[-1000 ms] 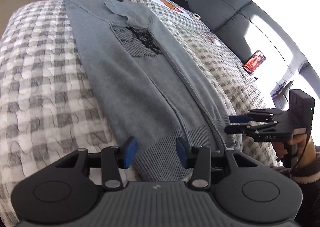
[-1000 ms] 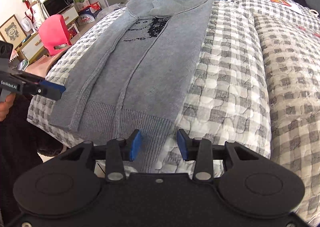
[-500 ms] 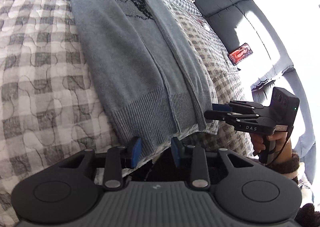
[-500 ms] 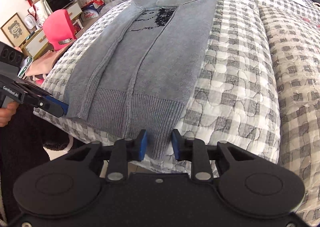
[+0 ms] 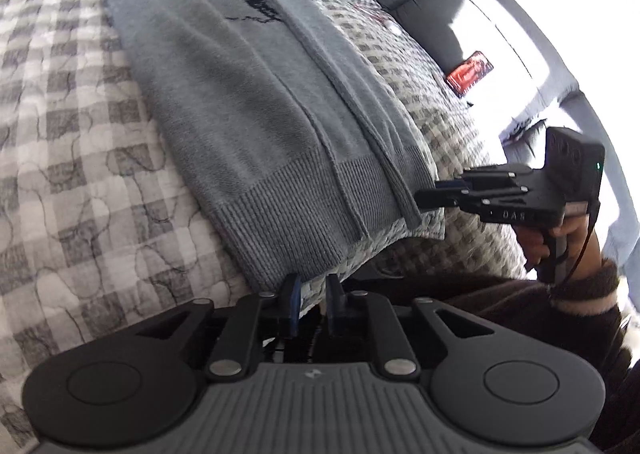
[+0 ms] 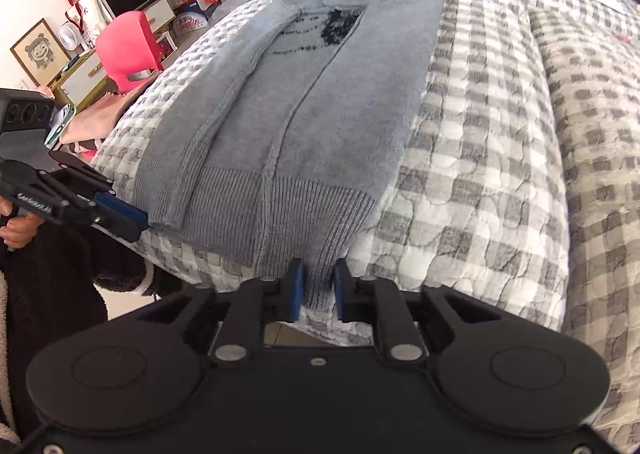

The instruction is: Fold clothes

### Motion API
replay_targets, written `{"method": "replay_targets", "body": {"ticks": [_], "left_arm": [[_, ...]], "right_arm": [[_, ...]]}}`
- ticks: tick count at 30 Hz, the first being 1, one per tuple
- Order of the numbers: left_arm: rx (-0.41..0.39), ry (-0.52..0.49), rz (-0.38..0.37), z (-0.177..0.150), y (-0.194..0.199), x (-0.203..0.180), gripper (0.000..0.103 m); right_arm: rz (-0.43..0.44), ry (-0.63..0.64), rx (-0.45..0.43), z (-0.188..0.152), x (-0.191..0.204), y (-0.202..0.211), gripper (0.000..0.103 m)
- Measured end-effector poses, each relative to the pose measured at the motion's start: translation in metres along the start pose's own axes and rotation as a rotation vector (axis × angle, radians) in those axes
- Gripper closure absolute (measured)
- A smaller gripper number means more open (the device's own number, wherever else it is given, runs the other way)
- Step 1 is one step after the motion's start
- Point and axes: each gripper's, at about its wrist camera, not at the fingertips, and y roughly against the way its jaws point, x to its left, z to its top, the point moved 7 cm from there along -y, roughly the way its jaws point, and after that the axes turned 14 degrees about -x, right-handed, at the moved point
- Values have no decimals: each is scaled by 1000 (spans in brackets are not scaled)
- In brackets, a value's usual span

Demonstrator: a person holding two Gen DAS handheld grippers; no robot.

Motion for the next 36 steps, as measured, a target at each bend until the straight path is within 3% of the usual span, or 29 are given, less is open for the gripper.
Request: {"method": "replay_targets", "body": {"ticks": [10,18,20,22,25,33,36], "left_arm": [[-6,162,-95,8,5,16,66],[-10,264,-143,12,1,30,67],[-12,260,-141,12,2,30,70],[-15,256,-124,12,2,32,83],[-14,275,-118,11,2,39,90],[-3,281,-131,13,-4,37,90],[-16,263,-110,14,-5,36,102]], "right_arm": [[83,-118,-38,5,-8,9,73],[77,-180,-25,6,-15,1,75],[67,-174,-28,6,-15,1,83],[59,-166,-27,5,-14,0,88],[50,-154,-24,4,-12,-1,88],[35,-135,-22,4,-9,-3,86],[28,-104,-27,4,-5,-2,92]]}}
